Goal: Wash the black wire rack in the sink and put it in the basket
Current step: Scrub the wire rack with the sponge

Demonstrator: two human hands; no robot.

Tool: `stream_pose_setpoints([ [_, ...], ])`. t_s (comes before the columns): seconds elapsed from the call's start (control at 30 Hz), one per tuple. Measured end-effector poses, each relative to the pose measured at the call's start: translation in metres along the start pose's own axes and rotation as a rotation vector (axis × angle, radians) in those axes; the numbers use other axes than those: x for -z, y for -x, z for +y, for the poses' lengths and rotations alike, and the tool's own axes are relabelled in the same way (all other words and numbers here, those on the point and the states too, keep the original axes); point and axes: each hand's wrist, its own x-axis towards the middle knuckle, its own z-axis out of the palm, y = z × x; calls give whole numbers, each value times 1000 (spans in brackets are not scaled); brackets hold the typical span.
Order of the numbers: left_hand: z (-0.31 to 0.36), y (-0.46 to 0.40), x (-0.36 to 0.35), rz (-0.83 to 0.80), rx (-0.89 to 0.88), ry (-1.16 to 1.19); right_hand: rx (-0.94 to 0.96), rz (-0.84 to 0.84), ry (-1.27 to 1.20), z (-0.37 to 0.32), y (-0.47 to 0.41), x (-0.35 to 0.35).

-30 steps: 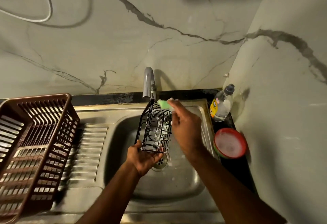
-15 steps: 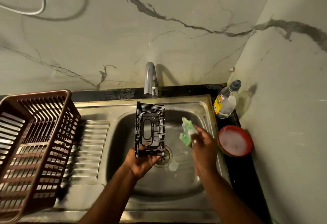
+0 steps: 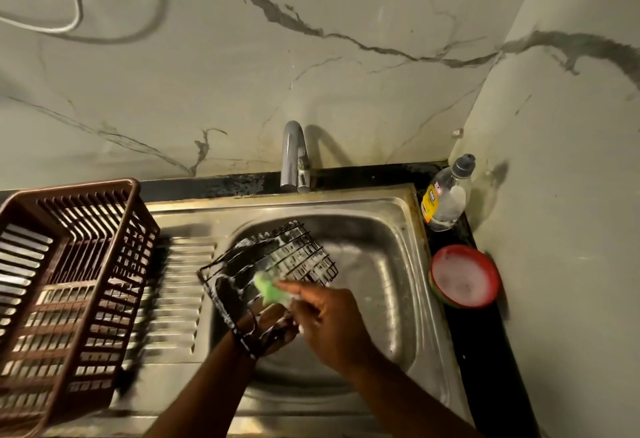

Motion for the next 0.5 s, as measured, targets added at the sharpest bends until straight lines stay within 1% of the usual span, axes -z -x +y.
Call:
stream_pose_setpoints([
  [0.03,-1,4,2,-56,-111,-10,8,-14,-8,-2,1,3],
  [0.07,-7,3,4,-172,-217,-11,-7,33,-26,-1,-2,8],
  [0.1,-8,10,4,-192,-168,-13,-43,133,-20,6,-6,15],
  [0.13,-7,11,1,-247,-110,-21,-92,254,36,17,-13,24],
  [0.17,-4,22,-5,-284,-63,-101,-143,352,145,31,-23,32],
  [0.2,-3,27,-15,-387,-26,-125,-197,405,271,44,-34,40],
  [0.23,-1,30,-24,-400,-40,-101,-247,415,385,56,-44,46],
  [0.3,4,55,-53,-531,-106,-161,-315,336,537,74,-58,51],
  [0.33,4,51,-47,-496,-169,-173,-333,290,586,77,-61,51],
  [0.37,-3,28,-7,-409,-166,-91,-336,258,624,75,-61,51],
  [0.4,-14,-6,32,-270,-139,-7,-321,234,653,71,-60,49],
  [0.43,-24,-23,62,-63,-152,-58,-286,209,670,66,-56,46],
  [0.47,-31,-39,72,32,-150,-117,-248,177,673,60,-50,42],
  [0.5,-25,-28,71,54,-126,-192,-204,141,666,52,-43,36],
])
